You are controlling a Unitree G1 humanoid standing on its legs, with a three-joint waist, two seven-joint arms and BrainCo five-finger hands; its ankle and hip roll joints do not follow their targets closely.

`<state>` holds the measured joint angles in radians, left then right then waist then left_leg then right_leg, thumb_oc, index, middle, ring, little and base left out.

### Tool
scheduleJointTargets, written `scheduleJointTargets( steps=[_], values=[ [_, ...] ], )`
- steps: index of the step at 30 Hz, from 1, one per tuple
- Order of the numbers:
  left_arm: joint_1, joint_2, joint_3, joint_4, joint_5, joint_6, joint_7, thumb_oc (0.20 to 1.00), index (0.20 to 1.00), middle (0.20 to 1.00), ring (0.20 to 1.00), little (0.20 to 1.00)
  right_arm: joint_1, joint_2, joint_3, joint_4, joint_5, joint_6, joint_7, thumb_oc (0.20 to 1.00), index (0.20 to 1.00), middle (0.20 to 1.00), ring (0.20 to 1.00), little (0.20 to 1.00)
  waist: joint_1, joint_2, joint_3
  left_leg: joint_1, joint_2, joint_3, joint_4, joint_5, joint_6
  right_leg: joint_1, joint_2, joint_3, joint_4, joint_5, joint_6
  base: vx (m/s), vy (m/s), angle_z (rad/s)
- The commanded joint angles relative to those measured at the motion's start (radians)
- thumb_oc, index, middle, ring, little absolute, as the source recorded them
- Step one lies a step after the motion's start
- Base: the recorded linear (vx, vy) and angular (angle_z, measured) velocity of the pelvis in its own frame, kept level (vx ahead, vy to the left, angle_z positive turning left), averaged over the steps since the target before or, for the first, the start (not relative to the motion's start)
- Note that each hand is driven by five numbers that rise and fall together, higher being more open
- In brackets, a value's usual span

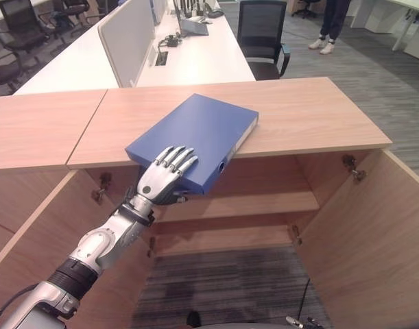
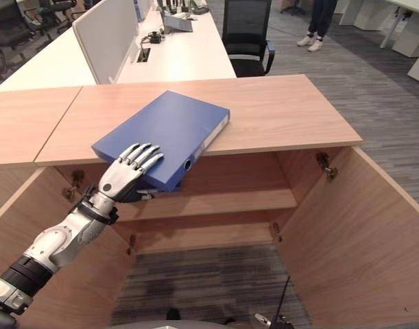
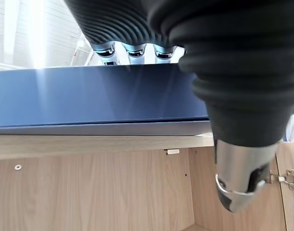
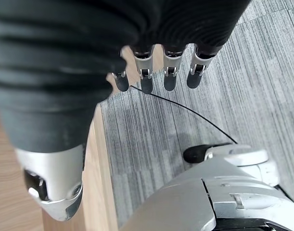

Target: Put the empty folder in the office cabinet

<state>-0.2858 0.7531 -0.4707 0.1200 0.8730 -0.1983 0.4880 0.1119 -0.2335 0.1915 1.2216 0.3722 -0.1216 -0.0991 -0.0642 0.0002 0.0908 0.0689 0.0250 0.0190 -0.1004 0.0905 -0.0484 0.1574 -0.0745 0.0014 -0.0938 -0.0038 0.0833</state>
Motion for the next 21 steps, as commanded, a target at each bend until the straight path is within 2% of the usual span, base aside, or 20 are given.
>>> scheduleJointTargets(
  steps=[1,7,9,10,11,21],
  values=[
    [-0.181,-0.007,0.018,0.054,0.011,0.012,0.018,1.000,1.000,1.000,1.000,1.000,-0.058,-0.017,0.002,0.022,0.016,-0.016,-0.007,1.000,1.000,1.000,1.000,1.000,0.008,-0.004,0.040,0.084,0.040,0.023,0.013,-0.127,-0.033,0.003,-0.014,-0.022,0.007,-0.024,0.067,0.00,0.000,0.00],
    [-0.194,-0.014,0.003,0.077,0.013,0.016,0.015,1.000,1.000,1.000,1.000,1.000,-0.055,-0.017,0.002,0.021,0.018,-0.017,-0.008,1.000,1.000,1.000,1.000,1.000,0.003,-0.007,0.037,0.085,0.040,0.024,0.013,-0.128,-0.033,0.003,-0.013,-0.020,0.007,-0.024,0.066,0.00,0.000,0.00],
    [-0.194,-0.013,0.001,0.079,0.012,0.015,0.011,0.583,0.583,0.583,0.583,0.583,-0.054,-0.018,0.001,0.022,0.018,-0.017,-0.009,1.000,1.000,1.000,1.000,1.000,0.002,-0.008,0.037,0.086,0.040,0.025,0.013,-0.128,-0.033,0.003,-0.013,-0.020,0.007,-0.024,0.066,0.00,0.000,0.00],
    [-0.194,-0.013,0.001,0.080,0.012,0.016,0.010,0.457,0.457,0.457,0.457,0.457,-0.053,-0.018,0.000,0.022,0.018,-0.017,-0.009,1.000,1.000,1.000,1.000,1.000,0.002,-0.008,0.037,0.086,0.041,0.024,0.013,-0.128,-0.033,0.003,-0.013,-0.020,0.007,-0.024,0.066,0.00,0.000,0.00],
    [-0.191,-0.013,0.002,0.080,0.014,0.015,0.008,0.200,0.200,0.200,0.200,0.200,-0.054,-0.018,-0.001,0.021,0.018,-0.017,-0.010,1.000,1.000,1.000,1.000,1.000,0.002,-0.008,0.037,0.086,0.041,0.025,0.013,-0.129,-0.033,0.003,-0.013,-0.020,0.007,-0.024,0.066,0.00,0.000,0.00],
    [-0.183,-0.022,0.019,0.076,-0.007,0.016,0.003,0.200,0.200,0.200,0.200,0.200,-0.052,-0.017,-0.008,0.016,0.033,-0.016,-0.006,1.000,1.000,1.000,1.000,1.000,0.001,-0.010,0.034,0.088,0.040,0.025,0.013,-0.129,-0.032,0.006,-0.010,-0.020,0.007,-0.027,0.064,0.00,0.000,0.00]
  ],
)
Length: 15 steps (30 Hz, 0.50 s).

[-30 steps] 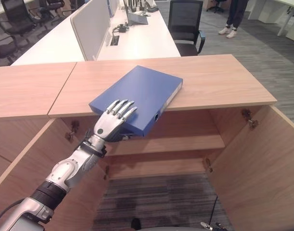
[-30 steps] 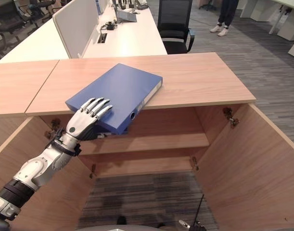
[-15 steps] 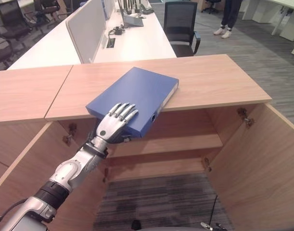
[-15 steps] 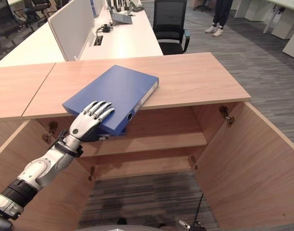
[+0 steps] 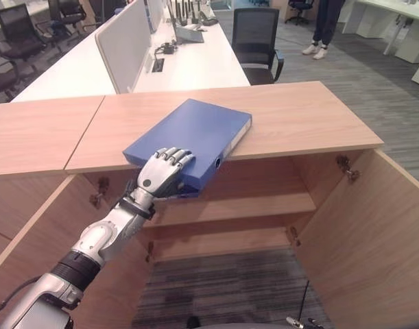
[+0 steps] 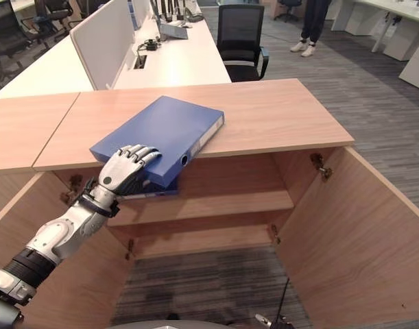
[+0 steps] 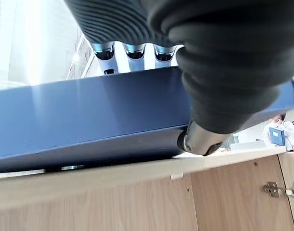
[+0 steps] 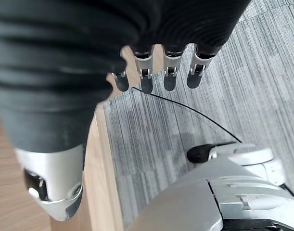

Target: Put the empty folder in the office cabinet

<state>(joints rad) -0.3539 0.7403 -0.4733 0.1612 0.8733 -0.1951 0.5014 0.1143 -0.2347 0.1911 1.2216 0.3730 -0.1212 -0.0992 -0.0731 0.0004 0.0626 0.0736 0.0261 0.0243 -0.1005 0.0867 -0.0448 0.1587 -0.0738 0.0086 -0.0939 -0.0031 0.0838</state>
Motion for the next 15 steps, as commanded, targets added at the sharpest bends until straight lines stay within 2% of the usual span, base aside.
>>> scheduleJointTargets(
  steps=[1,10,15],
  values=[
    [-0.114,-0.009,0.021,0.034,-0.008,0.013,-0.010,0.200,0.200,0.200,0.200,0.200,-0.055,-0.015,-0.008,0.016,0.033,-0.017,-0.006,1.000,1.000,1.000,1.000,1.000,0.010,-0.010,0.063,0.084,0.039,0.020,0.013,-0.125,-0.036,0.005,-0.011,-0.027,0.007,-0.027,0.064,0.00,0.000,0.00],
    [-0.104,-0.016,0.061,0.012,-0.046,0.008,0.001,0.200,0.200,0.200,0.200,0.200,-0.056,-0.007,-0.015,0.017,0.046,-0.015,-0.005,1.000,1.000,1.000,1.000,1.000,0.012,-0.012,0.061,0.085,0.038,0.021,0.013,-0.125,-0.035,0.007,-0.011,-0.027,0.007,-0.028,0.063,0.00,0.000,0.00],
    [-0.108,-0.039,0.152,-0.055,-0.137,0.008,0.026,0.200,0.200,0.200,0.200,0.200,-0.060,0.002,-0.016,0.019,0.052,-0.011,-0.008,1.000,1.000,1.000,1.000,1.000,0.015,-0.012,0.058,0.085,0.039,0.019,0.013,-0.122,-0.037,0.008,-0.013,-0.031,0.008,-0.028,0.060,0.00,0.000,0.00]
  ],
)
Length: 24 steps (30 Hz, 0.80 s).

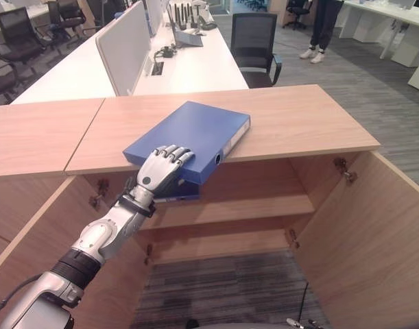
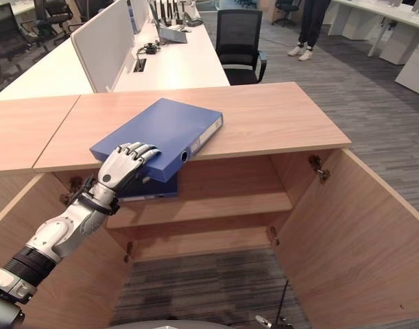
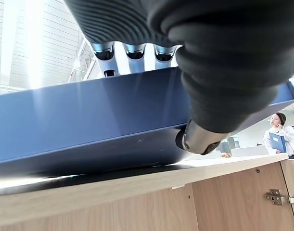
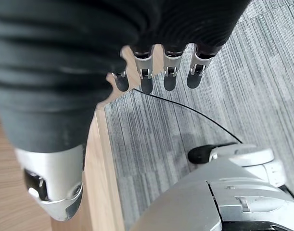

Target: Put the empty folder in the office cabinet

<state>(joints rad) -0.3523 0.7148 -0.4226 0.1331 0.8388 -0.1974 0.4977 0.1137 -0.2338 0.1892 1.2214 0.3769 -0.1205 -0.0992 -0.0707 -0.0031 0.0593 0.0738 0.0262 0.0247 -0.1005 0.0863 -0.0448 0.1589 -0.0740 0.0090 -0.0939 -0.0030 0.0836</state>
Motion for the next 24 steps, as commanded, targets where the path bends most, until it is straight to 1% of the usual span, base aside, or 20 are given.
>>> scheduleJointTargets(
  steps=[1,5,7,8,12,14,15,16,22,23,24],
  values=[
    [-0.112,-0.026,0.124,-0.046,-0.131,0.007,0.042,0.200,0.200,0.200,0.200,0.200,-0.061,0.005,-0.015,0.020,0.046,-0.011,-0.010,1.000,1.000,1.000,1.000,1.000,0.015,-0.010,0.060,0.085,0.039,0.019,0.013,-0.122,-0.037,0.009,-0.013,-0.032,0.007,-0.028,0.060,0.00,0.000,0.00],
    [-0.129,-0.066,0.214,-0.125,-0.243,-0.001,0.079,0.200,0.200,0.200,0.200,0.200,-0.074,0.014,-0.007,0.020,0.047,-0.009,-0.013,1.000,1.000,1.000,1.000,1.000,0.019,-0.009,0.059,0.084,0.038,0.016,0.013,-0.119,-0.037,0.011,-0.013,-0.035,0.007,-0.028,0.058,0.00,0.000,0.00],
    [-0.143,-0.094,0.264,-0.205,-0.322,-0.024,0.097,0.200,0.200,0.200,0.200,0.200,-0.081,0.022,0.003,0.014,0.045,-0.009,-0.012,1.000,1.000,1.000,1.000,1.000,0.022,-0.007,0.058,0.083,0.036,0.013,0.013,-0.117,-0.036,0.012,-0.014,-0.037,0.007,-0.027,0.056,0.00,0.000,0.00],
    [-0.141,-0.094,0.266,-0.207,-0.323,-0.023,0.095,0.200,0.200,0.200,0.200,0.200,-0.081,0.021,0.003,0.014,0.045,-0.009,-0.012,1.000,1.000,1.000,1.000,1.000,0.021,-0.006,0.059,0.083,0.036,0.013,0.013,-0.117,-0.036,0.011,-0.014,-0.037,0.007,-0.027,0.056,0.00,0.000,0.00],
    [-0.157,-0.117,0.315,-0.297,-0.406,-0.047,0.105,0.200,0.200,0.200,0.200,0.200,-0.086,0.025,0.017,0.011,0.038,-0.009,-0.009,1.000,1.000,1.000,1.000,1.000,0.023,-0.001,0.057,0.082,0.035,0.010,0.013,-0.115,-0.037,0.012,-0.014,-0.041,0.007,-0.026,0.055,0.00,-0.002,0.01],
    [-0.165,-0.129,0.334,-0.332,-0.458,-0.061,0.105,0.200,0.200,0.200,0.200,0.200,-0.089,0.025,0.021,0.009,0.035,-0.009,-0.010,1.000,1.000,1.000,1.000,1.000,0.028,0.001,0.056,0.081,0.035,0.009,0.013,-0.113,-0.037,0.011,-0.015,-0.042,0.007,-0.026,0.054,0.00,0.000,0.00],
    [-0.165,-0.141,0.359,-0.378,-0.525,-0.074,0.107,0.200,0.200,0.200,0.200,0.200,-0.091,0.024,0.025,0.008,0.030,-0.008,-0.011,1.000,1.000,1.000,1.000,1.000,0.030,0.003,0.056,0.081,0.034,0.009,0.013,-0.112,-0.037,0.011,-0.016,-0.043,0.007,-0.024,0.054,0.00,0.000,0.00],
    [-0.164,-0.141,0.360,-0.380,-0.526,-0.073,0.106,0.200,0.200,0.200,0.200,0.200,-0.091,0.023,0.026,0.008,0.030,-0.007,-0.011,1.000,1.000,1.000,1.000,1.000,0.030,0.003,0.056,0.081,0.034,0.009,0.013,-0.112,-0.037,0.011,-0.016,-0.043,0.007,-0.024,0.054,0.00,0.000,0.00],
    [-0.155,-0.175,0.387,-0.463,-0.683,-0.122,0.089,0.200,0.200,0.200,0.200,0.200,-0.093,0.022,0.037,0.002,0.020,-0.005,-0.011,1.000,1.000,1.000,1.000,1.000,0.037,0.006,0.056,0.076,0.033,0.004,0.013,-0.109,-0.036,0.011,-0.016,-0.048,0.007,-0.024,0.053,0.00,-0.004,0.02],
    [-0.151,-0.181,0.390,-0.474,-0.724,-0.135,0.078,0.200,0.200,0.200,0.200,0.200,-0.092,0.022,0.039,-0.001,0.019,-0.005,-0.010,1.000,1.000,1.000,1.000,1.000,0.037,0.007,0.055,0.075,0.034,0.002,0.013,-0.109,-0.036,0.011,-0.017,-0.050,0.007,-0.024,0.053,-0.01,-0.013,0.07],
    [-0.149,-0.198,0.390,-0.497,-0.799,-0.154,0.060,0.200,0.200,0.200,0.200,0.200,-0.094,0.022,0.041,-0.011,0.020,-0.005,-0.009,1.000,1.000,1.000,1.000,1.000,0.040,0.007,0.056,0.074,0.032,-0.001,0.013,-0.108,-0.035,0.011,-0.017,-0.051,0.007,-0.024,0.052,-0.02,-0.012,0.07]
  ],
)
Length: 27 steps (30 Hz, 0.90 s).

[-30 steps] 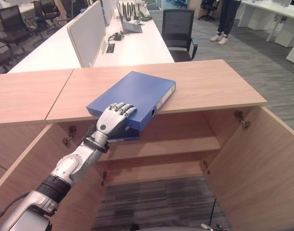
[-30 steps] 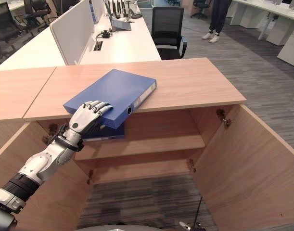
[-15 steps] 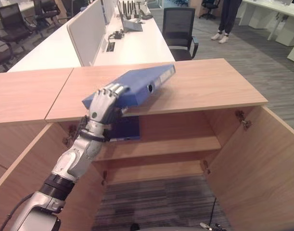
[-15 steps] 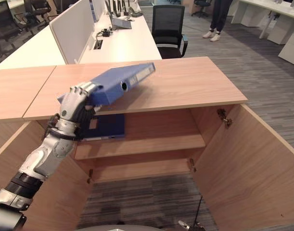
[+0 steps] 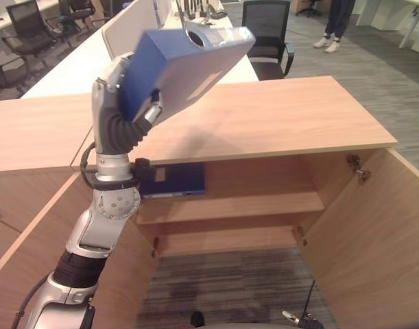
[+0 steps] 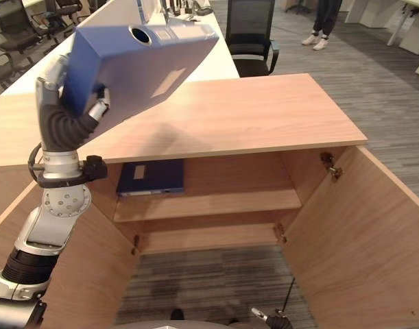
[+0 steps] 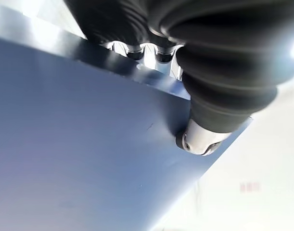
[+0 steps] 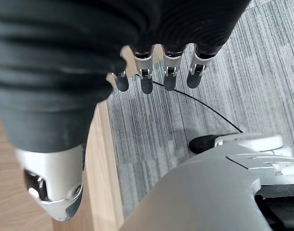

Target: Put the empty folder in the office cabinet

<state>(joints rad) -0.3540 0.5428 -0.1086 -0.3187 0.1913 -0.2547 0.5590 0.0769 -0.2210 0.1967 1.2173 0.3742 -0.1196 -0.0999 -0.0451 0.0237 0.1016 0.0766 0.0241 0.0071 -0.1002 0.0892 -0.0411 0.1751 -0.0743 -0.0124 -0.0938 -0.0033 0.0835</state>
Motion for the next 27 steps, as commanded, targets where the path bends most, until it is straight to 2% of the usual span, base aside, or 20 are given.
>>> scheduleJointTargets(
  steps=[1,4,7,8,11,12,13,18,19,20,22,27],
  values=[
    [-0.143,-0.031,0.077,-0.056,-0.189,-0.104,-0.015,0.200,0.200,0.200,0.200,0.200,-0.059,0.009,0.035,-0.013,0.023,-0.006,-0.008,1.000,1.000,1.000,1.000,1.000,0.015,-0.019,0.014,0.071,0.034,0.016,0.013,-0.111,-0.038,-0.006,-0.016,-0.030,0.007,-0.024,0.052,0.00,0.000,0.00],
    [-0.136,-0.040,0.080,-0.072,-0.238,-0.116,-0.032,0.200,0.200,0.200,0.200,0.200,-0.060,0.007,0.039,-0.025,0.024,-0.007,-0.007,1.000,1.000,1.000,1.000,1.000,0.017,-0.018,0.013,0.070,0.034,0.013,0.013,-0.110,-0.038,-0.005,-0.017,-0.030,0.007,-0.024,0.052,0.00,0.000,0.01],
    [-0.112,-0.079,0.074,-0.113,-0.417,-0.144,-0.084,0.200,0.200,0.200,0.200,0.200,-0.077,0.015,0.057,-0.077,0.041,-0.013,-0.001,1.000,1.000,1.000,1.000,1.000,0.024,-0.016,0.015,0.069,0.034,0.008,0.013,-0.109,-0.036,-0.004,-0.018,-0.033,0.007,-0.024,0.052,0.00,0.000,0.00],
    [-0.111,-0.079,0.075,-0.114,-0.419,-0.144,-0.086,0.200,0.200,0.200,0.200,0.200,-0.076,0.014,0.057,-0.078,0.041,-0.012,-0.001,1.000,1.000,1.000,1.000,1.000,0.023,-0.016,0.014,0.069,0.034,0.008,0.013,-0.109,-0.036,-0.004,-0.018,-0.033,0.007,-0.024,0.052,-0.01,-0.007,0.04],
    [-0.092,-0.102,0.062,-0.135,-0.548,-0.164,-0.131,0.200,0.200,0.200,0.200,0.200,-0.094,0.018,0.077,-0.154,0.072,-0.022,0.009,1.000,1.000,1.000,1.000,1.000,0.028,-0.015,0.016,0.066,0.034,0.003,0.013,-0.108,-0.036,-0.003,-0.019,-0.036,0.007,-0.024,0.052,0.00,0.000,0.00],
    [-0.075,-0.117,0.055,-0.151,-0.618,-0.173,-0.150,0.200,0.200,0.200,0.200,0.200,-0.101,0.020,0.097,-0.244,0.108,-0.033,0.021,1.000,1.000,1.000,1.000,1.000,0.032,-0.015,0.019,0.064,0.034,0.003,0.013,-0.107,-0.035,-0.003,-0.020,-0.038,0.007,-0.023,0.052,0.00,0.000,0.00],
    [-0.074,-0.117,0.056,-0.151,-0.620,-0.173,-0.152,0.200,0.200,0.200,0.200,0.200,-0.099,0.019,0.098,-0.246,0.108,-0.032,0.020,1.000,1.000,1.000,1.000,1.000,0.032,-0.014,0.018,0.065,0.034,0.002,0.013,-0.107,-0.035,-0.002,-0.020,-0.038,0.007,-0.023,0.052,0.00,0.000,0.00],
    [-0.035,-0.145,0.033,-0.175,-0.774,-0.195,-0.195,0.200,0.200,0.200,0.200,0.200,-0.098,0.007,0.145,-0.619,0.306,-0.078,0.076,1.000,1.000,1.000,1.000,1.000,0.036,-0.013,0.024,0.061,0.033,0.001,0.013,-0.104,-0.034,-0.006,-0.019,-0.042,0.011,-0.023,0.052,0.00,0.000,0.00],
    [-0.034,-0.146,0.034,-0.174,-0.775,-0.195,-0.196,0.200,0.200,0.200,0.200,0.200,-0.096,0.005,0.146,-0.623,0.307,-0.077,0.075,1.000,1.000,1.000,1.000,1.000,0.036,-0.013,0.024,0.061,0.033,0.002,0.013,-0.104,-0.034,-0.006,-0.019,-0.041,0.011,-0.023,0.052,0.00,0.000,0.00],
    [-0.021,-0.159,0.021,-0.178,-0.822,-0.197,-0.201,0.200,0.200,0.200,0.200,0.200,-0.086,-0.002,0.162,-0.792,0.402,-0.094,0.093,1.000,1.000,1.000,1.000,1.000,0.036,-0.013,0.024,0.062,0.033,0.001,0.013,-0.104,-0.033,-0.007,-0.019,-0.043,0.013,-0.023,0.052,0.00,0.000,0.00],
    [-0.010,-0.170,0.002,-0.186,-0.871,-0.195,-0.211,0.200,0.200,0.200,0.200,0.200,-0.101,-0.004,0.183,-0.941,0.523,-0.112,0.121,1.000,1.000,1.000,1.000,1.000,0.037,-0.014,0.026,0.061,0.032,0.000,0.013,-0.103,-0.032,-0.009,-0.020,-0.042,0.015,-0.023,0.052,-0.01,0.009,0.02],
    [0.042,-0.186,-0.020,-0.193,-0.966,-0.181,-0.247,0.200,0.200,0.200,0.200,0.200,-0.120,-0.038,0.199,-1.207,0.606,-0.140,0.144,1.000,1.000,1.000,1.000,1.000,0.038,-0.016,0.023,0.061,0.031,-0.001,0.013,-0.103,-0.030,-0.010,-0.021,-0.043,0.015,-0.022,0.051,0.00,0.000,0.00]
  ],
)
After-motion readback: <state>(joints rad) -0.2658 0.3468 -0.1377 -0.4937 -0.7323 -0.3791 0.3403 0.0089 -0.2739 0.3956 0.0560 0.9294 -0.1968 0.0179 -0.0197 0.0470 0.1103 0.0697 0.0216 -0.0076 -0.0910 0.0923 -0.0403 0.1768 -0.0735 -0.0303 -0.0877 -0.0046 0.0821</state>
